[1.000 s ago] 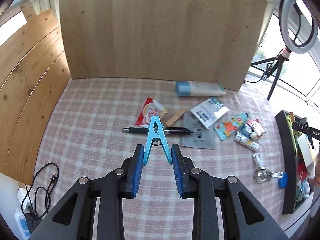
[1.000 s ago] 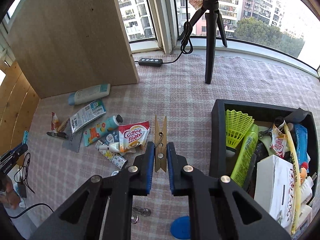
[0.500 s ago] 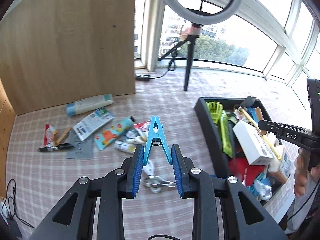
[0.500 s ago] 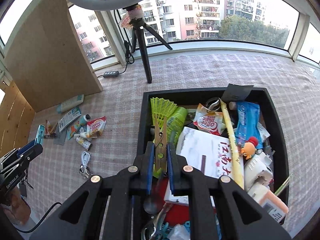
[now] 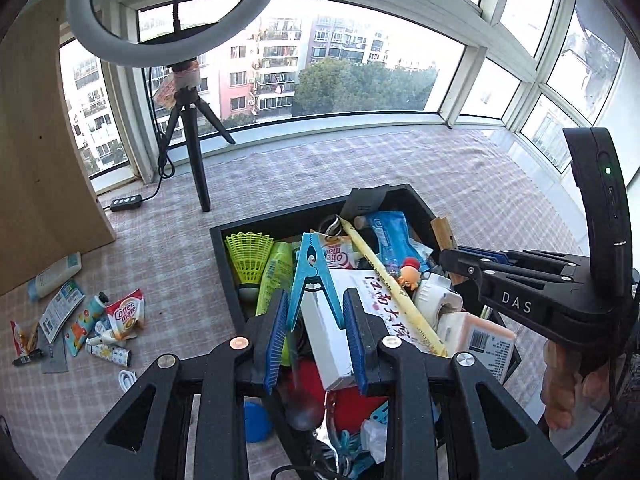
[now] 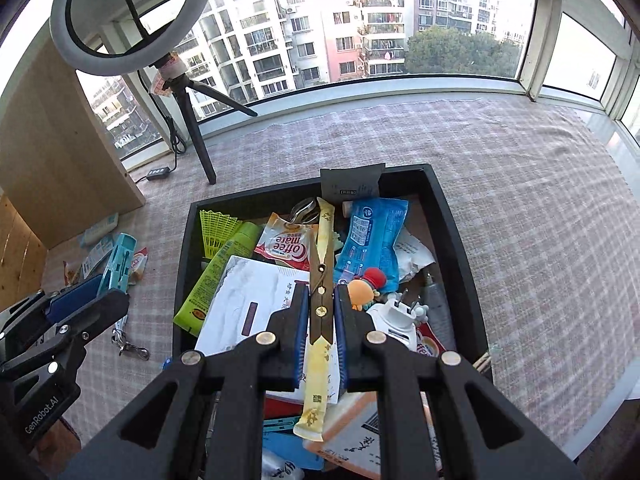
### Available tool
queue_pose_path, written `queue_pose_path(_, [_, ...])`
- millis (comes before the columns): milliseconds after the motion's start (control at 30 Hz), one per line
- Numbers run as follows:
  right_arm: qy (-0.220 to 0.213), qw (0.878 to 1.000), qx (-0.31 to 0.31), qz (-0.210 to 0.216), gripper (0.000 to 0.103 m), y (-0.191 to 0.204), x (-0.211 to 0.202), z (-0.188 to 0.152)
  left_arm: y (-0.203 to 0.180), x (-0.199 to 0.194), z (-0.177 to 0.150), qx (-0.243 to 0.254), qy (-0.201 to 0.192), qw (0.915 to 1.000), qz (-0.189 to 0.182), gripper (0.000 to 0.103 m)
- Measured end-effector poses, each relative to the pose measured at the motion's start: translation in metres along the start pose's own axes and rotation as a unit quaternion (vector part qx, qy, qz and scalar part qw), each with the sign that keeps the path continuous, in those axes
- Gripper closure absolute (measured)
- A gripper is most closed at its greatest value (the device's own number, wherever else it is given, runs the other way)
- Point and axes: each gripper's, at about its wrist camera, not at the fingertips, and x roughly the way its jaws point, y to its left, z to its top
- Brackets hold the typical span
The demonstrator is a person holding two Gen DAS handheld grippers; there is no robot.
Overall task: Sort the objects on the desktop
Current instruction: 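Carry both clothespins over the black tray and open both grippers, then move both grippers back over the table toward the tubes and lighter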
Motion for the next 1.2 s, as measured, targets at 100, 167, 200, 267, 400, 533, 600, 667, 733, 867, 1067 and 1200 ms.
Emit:
queue_pose_path(100, [-0.002,1.000,0.007,0.007,0.065,-0.005,-0.003,0.001,-0.015,0.007,0.005,0.006,0.011,0.9999,-0.001,0.054])
queue_pose_path(167, [-0.012,1.000,0.012,0.011,0.055,-0.008,-0.007,0.002,-0.018,0.007,0.006,0.008,0.007,0.9999,0.005,0.051])
queue_pose_path(200, [-0.014,1.000,0.013,0.011,0.055,-0.009,-0.008,0.002,-0.019,0.007,0.006,0.011,0.007,0.9999,0.011,0.051])
queue_pose_path(267, [-0.015,1.000,0.013,0.013,0.055,-0.010,-0.010,0.002,-0.017,0.006,0.007,0.012,0.009,0.9998,0.016,0.051])
queue_pose_path(400, [-0.016,1.000,0.014,0.012,0.056,-0.009,-0.013,0.000,-0.006,0.003,0.003,0.006,0.010,0.9997,0.023,0.051])
queue_pose_path(533, [-0.013,1.000,0.010,0.013,0.056,-0.003,-0.012,-0.005,0.005,-0.001,-0.004,-0.001,0.011,0.9995,0.030,0.051])
queue_pose_path(600, [-0.011,1.000,0.006,0.012,0.055,0.001,-0.011,-0.008,0.011,-0.002,-0.009,-0.006,0.015,0.9993,0.033,0.051])
queue_pose_path(667, [-0.009,1.000,0.003,0.015,0.056,0.006,-0.010,-0.011,0.019,-0.004,-0.016,-0.010,0.018,0.9991,0.037,0.051])
queue_pose_path(733, [-0.006,1.000,0.000,0.017,0.056,0.013,-0.009,-0.013,0.029,-0.006,-0.022,-0.017,0.022,0.9988,0.041,0.051])
queue_pose_path(867, [0.000,1.000,-0.008,0.026,0.056,0.031,-0.005,-0.018,0.054,-0.013,-0.035,-0.032,0.026,0.9977,0.053,0.051])
queue_pose_path(1067, [0.009,0.999,-0.026,0.044,0.056,0.073,0.006,-0.020,0.107,-0.029,-0.054,-0.061,0.031,0.9948,0.075,0.051])
queue_pose_path(1200, [0.020,0.997,-0.042,0.060,0.054,0.112,0.019,-0.017,0.150,-0.039,-0.062,-0.081,0.035,0.9912,0.099,0.051])
